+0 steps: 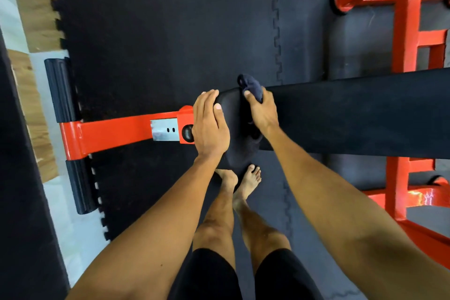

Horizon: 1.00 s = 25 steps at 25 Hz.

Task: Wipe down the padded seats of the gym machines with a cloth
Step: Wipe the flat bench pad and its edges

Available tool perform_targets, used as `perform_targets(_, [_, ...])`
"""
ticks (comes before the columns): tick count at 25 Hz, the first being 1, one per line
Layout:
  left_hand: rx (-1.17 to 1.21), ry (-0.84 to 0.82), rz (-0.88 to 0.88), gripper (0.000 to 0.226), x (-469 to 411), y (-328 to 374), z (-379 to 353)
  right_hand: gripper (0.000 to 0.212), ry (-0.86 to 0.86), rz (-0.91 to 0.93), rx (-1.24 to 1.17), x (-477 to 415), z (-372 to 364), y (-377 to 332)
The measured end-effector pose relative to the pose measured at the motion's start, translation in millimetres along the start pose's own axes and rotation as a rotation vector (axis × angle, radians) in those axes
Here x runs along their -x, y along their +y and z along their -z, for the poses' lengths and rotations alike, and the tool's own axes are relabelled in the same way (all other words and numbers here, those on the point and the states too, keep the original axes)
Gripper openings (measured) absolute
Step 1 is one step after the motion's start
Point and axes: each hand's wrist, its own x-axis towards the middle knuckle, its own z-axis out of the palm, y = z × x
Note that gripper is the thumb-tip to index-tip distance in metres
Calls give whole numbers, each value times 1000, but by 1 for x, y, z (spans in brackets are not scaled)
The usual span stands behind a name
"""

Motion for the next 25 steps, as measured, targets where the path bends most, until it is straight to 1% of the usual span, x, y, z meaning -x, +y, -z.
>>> perform_targets(3, [-18, -15, -19, 45, -1, 0, 1, 45, -96, 147, 92, 6, -2, -28])
perform_targets(6, [-42, -20, 5, 48, 1, 1, 2, 42, -165, 354, 373, 8, -12, -58])
perform_targets(7, [-56, -14, 7, 49, 2, 2, 2, 42, -209, 391, 462, 4, -12, -69])
perform_targets(9, [-61, -16, -4, 50, 0, 2, 1, 44, -290, 387, 598, -13, -9, -81])
perform_targets(11, [-70, -11, -34, 49, -1, 2, 0, 47, -301, 314, 714, -39, -7, -76])
perform_targets(12, [-75, -4, -46, 48, -1, 2, -1, 47, -278, 236, 709, -52, -6, -70])
perform_targets(13, [-75, 2, -59, 48, -3, 1, -2, 46, -247, 136, 641, -61, -3, -65])
perform_targets(15, [-71, 3, -75, 47, -3, -1, -2, 44, -191, -30, 444, -72, 1, -53])
perform_targets(16, [-79, -3, -76, 47, -2, -3, -3, 43, -170, -73, 363, -74, 0, -47])
perform_targets(17, [-87, 0, -76, 47, -2, -4, -3, 42, -147, -77, 337, -73, -4, -43])
perform_targets(18, [-88, 7, -82, 47, -2, -5, -2, 43, -114, -41, 352, -65, -8, -41])
perform_targets(20, [-91, 4, -112, 47, -1, -6, -1, 48, -24, 74, 363, -36, -18, -37])
perform_targets(21, [-100, 1, -120, 48, -2, -6, -2, 52, 5, 121, 317, -18, -21, -33])
perform_targets(23, [-108, 17, -114, 49, -5, -6, -3, 55, 23, 180, 112, 15, -23, -22])
perform_targets(25, [-106, 22, -118, 49, -3, -7, -2, 48, 41, 226, -6, 43, -27, 3])
